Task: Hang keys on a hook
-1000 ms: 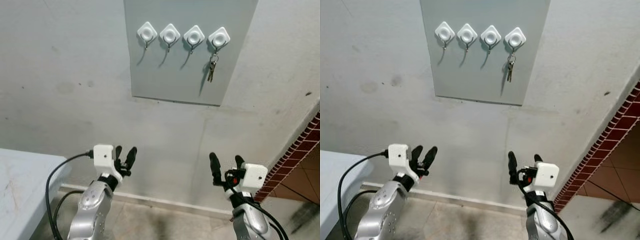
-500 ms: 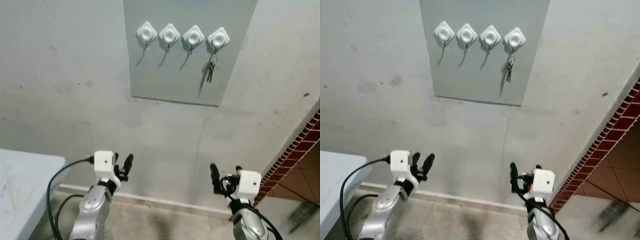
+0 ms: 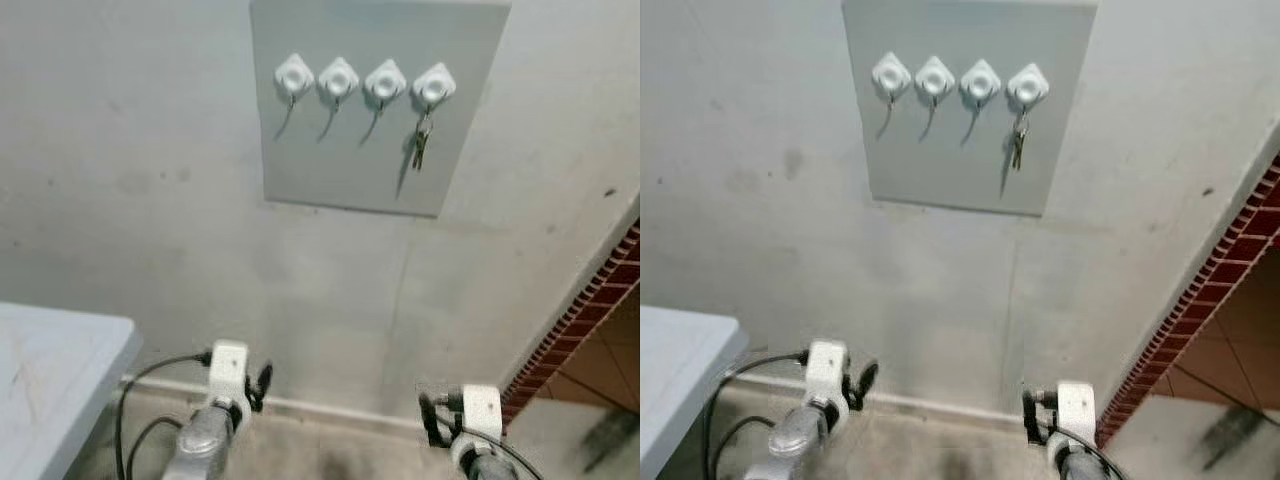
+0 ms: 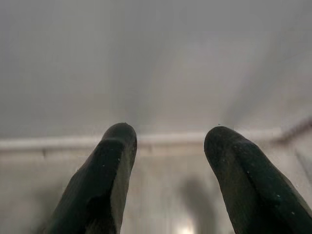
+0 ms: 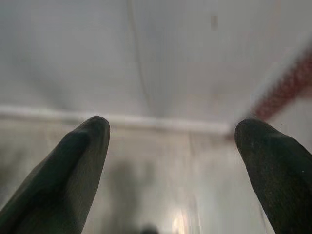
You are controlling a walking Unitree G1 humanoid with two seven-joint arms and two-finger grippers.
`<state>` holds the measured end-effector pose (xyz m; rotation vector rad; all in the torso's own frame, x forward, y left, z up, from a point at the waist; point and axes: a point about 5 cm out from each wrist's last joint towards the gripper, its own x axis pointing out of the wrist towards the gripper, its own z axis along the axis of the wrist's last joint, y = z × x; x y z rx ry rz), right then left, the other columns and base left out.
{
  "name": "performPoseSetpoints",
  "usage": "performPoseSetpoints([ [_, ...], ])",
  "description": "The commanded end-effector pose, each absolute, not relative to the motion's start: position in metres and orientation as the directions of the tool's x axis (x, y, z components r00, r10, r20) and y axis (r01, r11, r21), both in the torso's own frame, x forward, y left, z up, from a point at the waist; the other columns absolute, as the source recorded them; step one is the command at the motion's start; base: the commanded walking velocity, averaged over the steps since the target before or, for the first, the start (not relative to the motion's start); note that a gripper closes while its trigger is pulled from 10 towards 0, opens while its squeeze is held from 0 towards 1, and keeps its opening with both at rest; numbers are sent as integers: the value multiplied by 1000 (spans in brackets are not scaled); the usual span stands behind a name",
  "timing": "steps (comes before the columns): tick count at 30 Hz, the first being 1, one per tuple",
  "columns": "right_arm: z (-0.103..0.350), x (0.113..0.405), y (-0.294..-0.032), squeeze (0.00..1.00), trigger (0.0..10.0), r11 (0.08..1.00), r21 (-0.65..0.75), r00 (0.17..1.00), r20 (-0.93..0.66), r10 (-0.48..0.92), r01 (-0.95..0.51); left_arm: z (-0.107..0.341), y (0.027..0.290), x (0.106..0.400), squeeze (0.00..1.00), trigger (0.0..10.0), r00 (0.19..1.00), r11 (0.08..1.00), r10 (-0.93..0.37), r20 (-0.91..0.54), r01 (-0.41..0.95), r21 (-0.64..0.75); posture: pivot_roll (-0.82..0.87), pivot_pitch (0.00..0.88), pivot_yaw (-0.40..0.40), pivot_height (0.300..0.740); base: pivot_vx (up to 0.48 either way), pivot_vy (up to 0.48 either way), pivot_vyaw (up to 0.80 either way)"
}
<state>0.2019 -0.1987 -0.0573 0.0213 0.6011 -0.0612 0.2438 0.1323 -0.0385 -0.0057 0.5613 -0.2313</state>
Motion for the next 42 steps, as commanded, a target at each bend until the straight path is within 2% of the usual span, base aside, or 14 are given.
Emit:
performPoseSetpoints([
  [1,-58,202,-200,0,10000,999,-27,812,-581,-53,46,-41,134,242,0,10000,816,974,-217,-536,218,-62,-33,0,1,740,0,0,0],
  [5,-62,197,-199,0,10000,999,-44,798,-600,-48,27,-47,135,235,0,10000,793,973,-221,-567,223,-67,-33,0,1,740,0,0,0],
  [9,-74,180,-196,0,10000,999,-44,756,-653,-38,12,-60,137,219,0,10000,746,969,-223,-627,239,-60,-32,0,5,740,0,0,0],
  [15,-75,179,-194,0,10000,999,-35,760,-649,-41,23,-54,135,227,0,10000,775,968,-239,-585,237,-81,-36,0,9,740,0,0,0],
  [25,-72,185,-192,0,10000,999,-41,772,-635,-26,0,-53,129,229,0,10000,771,963,-255,-583,255,-84,-41,0,-2,740,0,0,0],
  [29,-83,165,-198,0,10000,999,-52,702,-712,-38,1,-64,133,214,0,10000,720,964,-231,-655,260,-55,-34,0,-11,740,0,0,0],
  [33,-87,157,-201,0,10000,998,-60,674,-737,-45,2,-67,134,209,0,10000,707,965,-227,-669,256,-57,-30,0,-13,740,0,0,0],
  [37,-95,136,-204,0,10000,998,-64,616,-786,-50,0,-76,141,195,0,10000,673,973,-196,-714,222,-58,-27,0,-14,740,0,0,0],
  [42,-97,132,-203,0,10000,999,-54,602,-797,-47,7,-80,145,189,0,10000,657,976,-185,-731,212,-56,-27,0,-12,740,0,0,0],
])
